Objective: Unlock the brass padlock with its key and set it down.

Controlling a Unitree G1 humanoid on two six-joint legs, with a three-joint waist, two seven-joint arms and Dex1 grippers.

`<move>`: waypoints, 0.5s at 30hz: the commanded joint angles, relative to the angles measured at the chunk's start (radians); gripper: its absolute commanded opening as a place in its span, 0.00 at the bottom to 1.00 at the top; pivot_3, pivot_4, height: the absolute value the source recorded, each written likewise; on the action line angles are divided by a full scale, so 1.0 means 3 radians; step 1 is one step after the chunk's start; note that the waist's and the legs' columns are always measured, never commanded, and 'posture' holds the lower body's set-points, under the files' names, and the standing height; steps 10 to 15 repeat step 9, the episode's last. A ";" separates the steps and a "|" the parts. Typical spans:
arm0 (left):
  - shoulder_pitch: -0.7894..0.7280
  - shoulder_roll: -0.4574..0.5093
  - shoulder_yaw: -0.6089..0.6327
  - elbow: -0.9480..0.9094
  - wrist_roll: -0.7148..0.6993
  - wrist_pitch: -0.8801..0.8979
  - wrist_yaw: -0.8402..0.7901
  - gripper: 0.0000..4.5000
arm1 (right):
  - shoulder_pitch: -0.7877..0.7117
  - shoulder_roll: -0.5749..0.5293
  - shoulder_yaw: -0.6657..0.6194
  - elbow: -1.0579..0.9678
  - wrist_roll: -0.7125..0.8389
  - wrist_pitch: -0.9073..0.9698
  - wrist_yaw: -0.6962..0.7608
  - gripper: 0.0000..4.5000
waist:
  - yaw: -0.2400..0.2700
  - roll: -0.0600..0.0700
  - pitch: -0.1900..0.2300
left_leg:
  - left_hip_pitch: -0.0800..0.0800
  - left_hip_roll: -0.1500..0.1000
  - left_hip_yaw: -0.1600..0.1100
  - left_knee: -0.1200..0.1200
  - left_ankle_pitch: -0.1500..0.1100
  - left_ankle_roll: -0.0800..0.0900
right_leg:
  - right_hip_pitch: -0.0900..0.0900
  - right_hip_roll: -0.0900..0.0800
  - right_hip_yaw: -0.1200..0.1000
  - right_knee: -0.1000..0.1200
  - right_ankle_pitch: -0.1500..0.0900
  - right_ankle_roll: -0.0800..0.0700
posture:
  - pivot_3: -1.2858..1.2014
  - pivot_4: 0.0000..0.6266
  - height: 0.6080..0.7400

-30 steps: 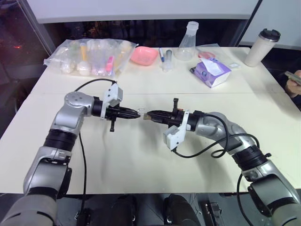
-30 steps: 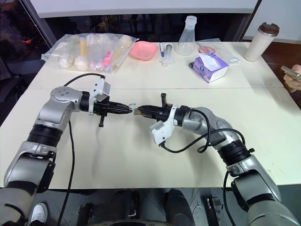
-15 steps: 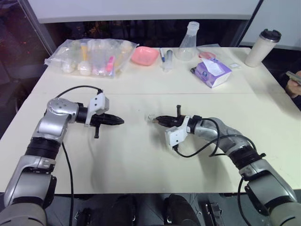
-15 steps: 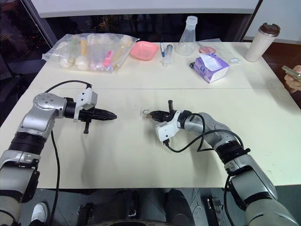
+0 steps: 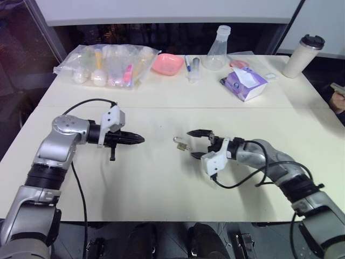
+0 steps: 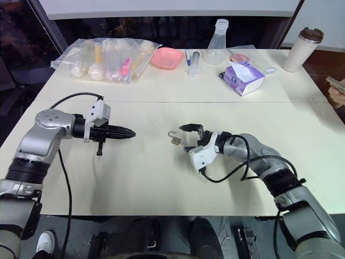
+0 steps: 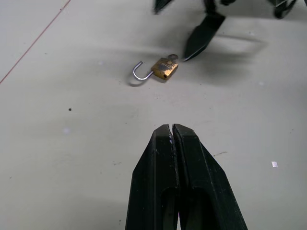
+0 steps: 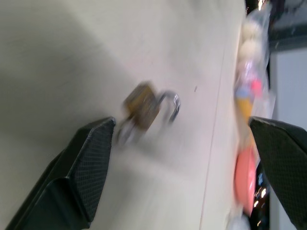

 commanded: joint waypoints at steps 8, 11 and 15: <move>0.0277 0.0185 0.0208 -0.0408 -0.0220 0.0194 0.0047 0.00 | 0.0698 -0.0556 -0.0946 -0.1766 0.2082 0.2724 0.1214 0.95 | -0.0017 0.0001 0.0001 | 0.0006 0.0004 -0.0003 -0.0002 -0.0005 0.0008 | 0.0004 0.0000 0.0000 0.0001 0.0000 0.0000 | 0.52 0.24 0.81; 0.0310 0.0204 0.0222 -0.0450 -0.0247 0.0238 0.0052 0.00 | 0.0720 -0.0581 -0.1010 -0.1850 0.2182 0.2903 0.1240 0.95 | -0.0017 0.0001 0.0001 | 0.0006 0.0004 -0.0005 -0.0002 -0.0005 0.0008 | 0.0005 0.0000 -0.0001 0.0001 0.0000 -0.0001 | 0.52 0.24 0.81; 0.0310 0.0204 0.0222 -0.0450 -0.0247 0.0238 0.0052 0.00 | 0.0720 -0.0581 -0.1010 -0.1850 0.2182 0.2903 0.1240 0.95 | -0.0017 0.0001 0.0001 | 0.0006 0.0004 -0.0005 -0.0002 -0.0005 0.0008 | 0.0005 0.0000 -0.0001 0.0001 0.0000 -0.0001 | 0.52 0.24 0.81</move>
